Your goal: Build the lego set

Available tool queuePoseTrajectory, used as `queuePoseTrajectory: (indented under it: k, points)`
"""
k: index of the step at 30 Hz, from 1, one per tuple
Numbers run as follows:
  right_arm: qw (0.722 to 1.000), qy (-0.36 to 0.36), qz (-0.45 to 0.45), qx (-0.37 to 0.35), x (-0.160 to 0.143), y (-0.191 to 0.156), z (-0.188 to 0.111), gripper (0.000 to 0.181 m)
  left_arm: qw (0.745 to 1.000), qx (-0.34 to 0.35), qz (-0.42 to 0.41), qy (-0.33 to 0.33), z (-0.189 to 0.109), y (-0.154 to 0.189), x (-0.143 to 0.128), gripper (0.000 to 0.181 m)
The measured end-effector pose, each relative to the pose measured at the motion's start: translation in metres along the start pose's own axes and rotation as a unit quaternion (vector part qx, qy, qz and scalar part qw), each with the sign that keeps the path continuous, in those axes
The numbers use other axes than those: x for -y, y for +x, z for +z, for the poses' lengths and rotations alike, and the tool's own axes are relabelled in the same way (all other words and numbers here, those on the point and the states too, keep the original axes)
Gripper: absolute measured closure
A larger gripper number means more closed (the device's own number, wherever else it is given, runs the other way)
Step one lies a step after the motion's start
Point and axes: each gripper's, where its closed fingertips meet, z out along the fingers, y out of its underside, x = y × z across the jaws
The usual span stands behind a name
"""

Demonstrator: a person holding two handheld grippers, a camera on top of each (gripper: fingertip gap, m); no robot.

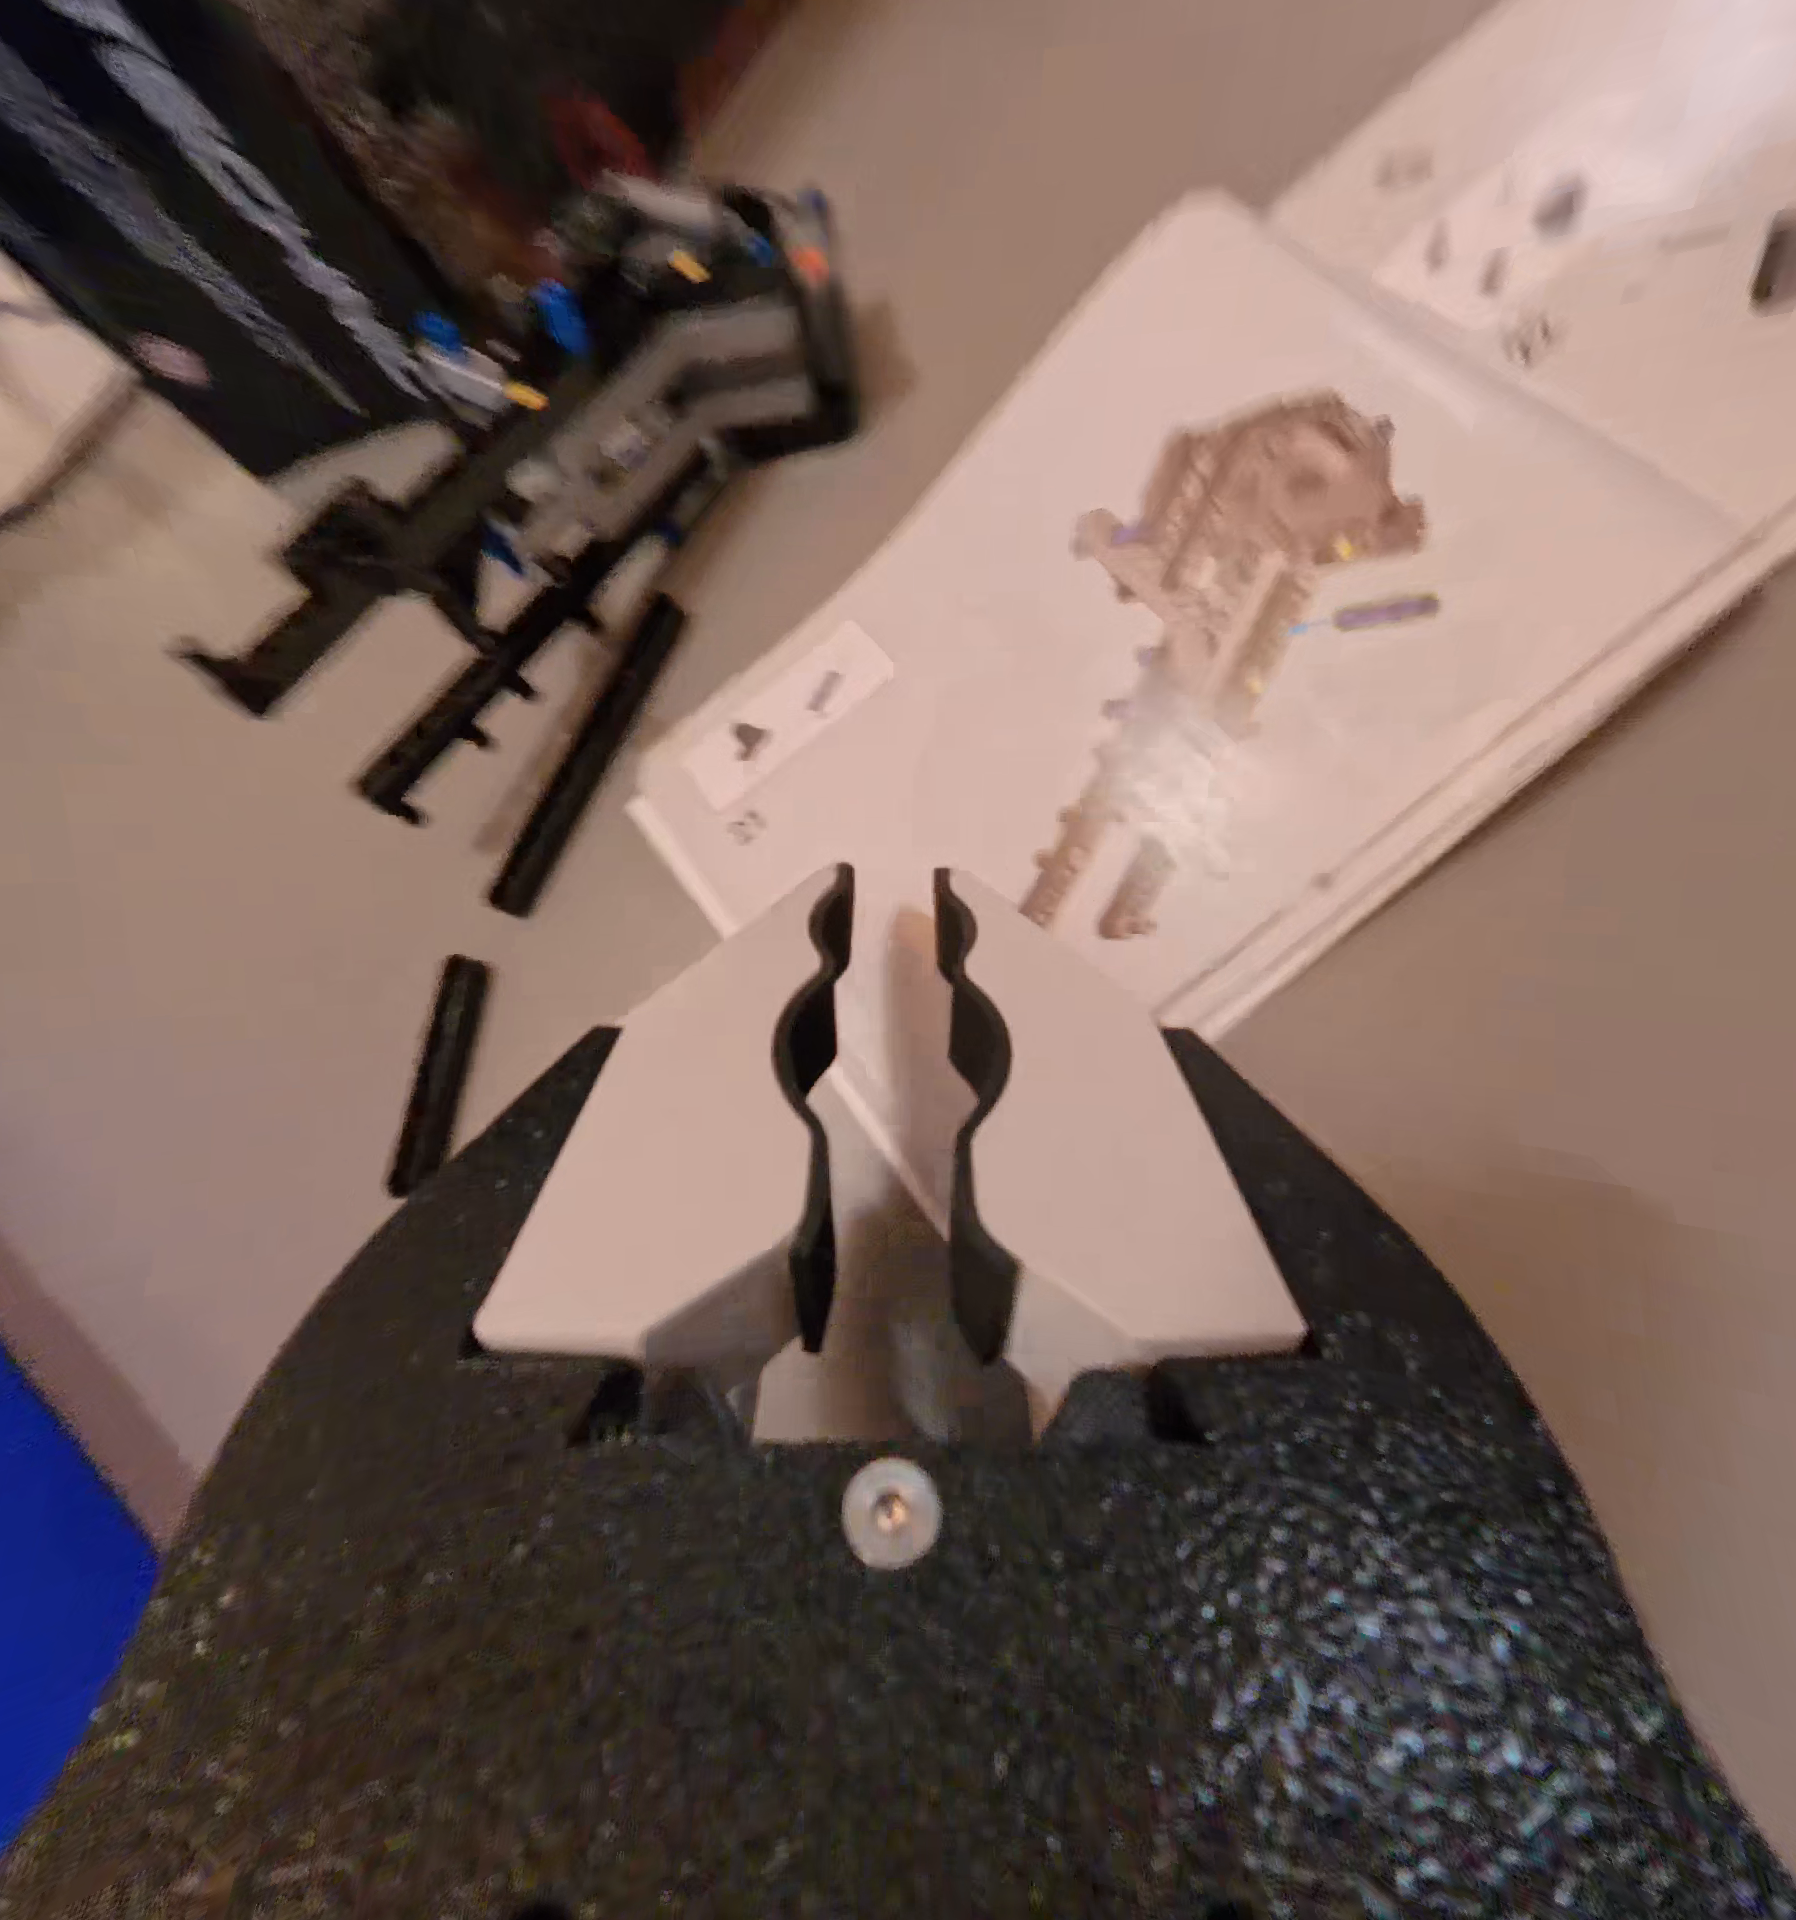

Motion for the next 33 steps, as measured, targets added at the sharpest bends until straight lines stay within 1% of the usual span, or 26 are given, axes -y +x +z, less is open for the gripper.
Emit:
queuePoseTrajectory:
  k: [1, 2, 3, 4, 5, 7, 9, 10, 11, 12, 14, 15, 17, 18, 20, 21, 25, 27, 29, 30, 33]
  points:
    - [0.995, 0.074, 0.053, -0.045, 0.025, 0.018, -0.012, 0.146, 0.999, 0.023, -0.018, 0.042, -0.004, -0.011, 0.008, 0.165]
    - [0.980, 0.148, 0.113, -0.076, 0.046, 0.032, -0.027, 0.130, 0.994, 0.048, -0.043, 0.090, -0.010, -0.024, 0.016, 0.165]
    - [0.958, 0.213, 0.166, -0.095, 0.062, 0.043, -0.042, 0.119, 0.985, 0.075, -0.072, 0.135, -0.017, -0.039, 0.023, 0.164]
    - [0.938, 0.259, 0.205, -0.103, 0.072, 0.048, -0.054, 0.121, 0.974, 0.106, -0.095, 0.174, -0.024, -0.054, 0.028, 0.162]
    - [0.922, 0.291, 0.231, -0.106, 0.079, 0.051, -0.061, 0.118, 0.963, 0.138, -0.106, 0.203, -0.030, -0.067, 0.029, 0.161]
    - [0.895, 0.342, 0.272, -0.084, 0.095, 0.044, -0.069, 0.106, 0.950, 0.187, -0.112, 0.223, -0.038, -0.085, 0.027, 0.153]
    - [0.871, 0.391, 0.296, -0.016, 0.119, 0.021, -0.074, 0.100, 0.948, 0.202, -0.114, 0.217, -0.040, -0.090, 0.023, 0.144]
    - [0.858, 0.415, 0.304, 0.007, 0.131, 0.010, -0.077, 0.100, 0.948, 0.205, -0.112, 0.217, -0.040, -0.090, 0.023, 0.143]
    - [0.852, 0.430, 0.298, 0.017, 0.139, 0.000, -0.079, 0.099, 0.947, 0.209, -0.109, 0.219, -0.041, -0.090, 0.023, 0.143]
    - [0.853, 0.434, 0.288, 0.015, 0.142, -0.006, -0.077, 0.099, 0.946, 0.211, -0.103, 0.223, -0.042, -0.089, 0.024, 0.144]
    - [0.872, 0.416, 0.257, -0.004, 0.141, -0.010, -0.065, 0.109, 0.946, 0.211, -0.091, 0.229, -0.044, -0.086, 0.026, 0.145]
    - [0.888, 0.392, 0.241, -0.017, 0.134, -0.008, -0.055, 0.111, 0.945, 0.213, -0.088, 0.231, -0.045, -0.085, 0.027, 0.147]
    - [0.919, 0.326, 0.216, -0.053, 0.112, 0.002, -0.037, 0.106, 0.944, 0.219, -0.085, 0.232, -0.046, -0.085, 0.027, 0.148]
    - [0.928, 0.299, 0.209, -0.077, 0.103, 0.011, -0.031, 0.103, 0.943, 0.221, -0.085, 0.233, -0.046, -0.086, 0.027, 0.148]
    - [0.928, 0.283, 0.205, -0.129, 0.089, 0.031, -0.031, 0.095, 0.941, 0.224, -0.089, 0.236, -0.048, -0.087, 0.026, 0.148]
    - [0.926, 0.284, 0.203, -0.146, 0.085, 0.037, -0.032, 0.098, 0.941, 0.224, -0.090, 0.237, -0.048, -0.087, 0.026, 0.149]
    - [0.933, 0.255, 0.196, -0.162, 0.075, 0.042, -0.024, 0.095, 0.943, 0.217, -0.093, 0.235, -0.048, -0.085, 0.026, 0.149]
    - [0.934, 0.255, 0.191, -0.164, 0.075, 0.043, -0.020, 0.097, 0.946, 0.201, -0.100, 0.235, -0.050, -0.081, 0.027, 0.148]
    - [0.937, 0.249, 0.187, -0.161, 0.075, 0.040, -0.015, 0.098, 0.947, 0.194, -0.097, 0.236, -0.062, -0.080, 0.028, 0.149]
    - [0.940, 0.244, 0.180, -0.159, 0.075, 0.036, -0.012, 0.099, 0.946, 0.199, -0.093, 0.239, -0.074, -0.082, 0.030, 0.149]
    - [0.952, 0.228, 0.136, -0.154, 0.082, 0.020, -0.001, 0.101, 0.936, 0.220, -0.079, 0.263, -0.123, -0.097, 0.035, 0.151]
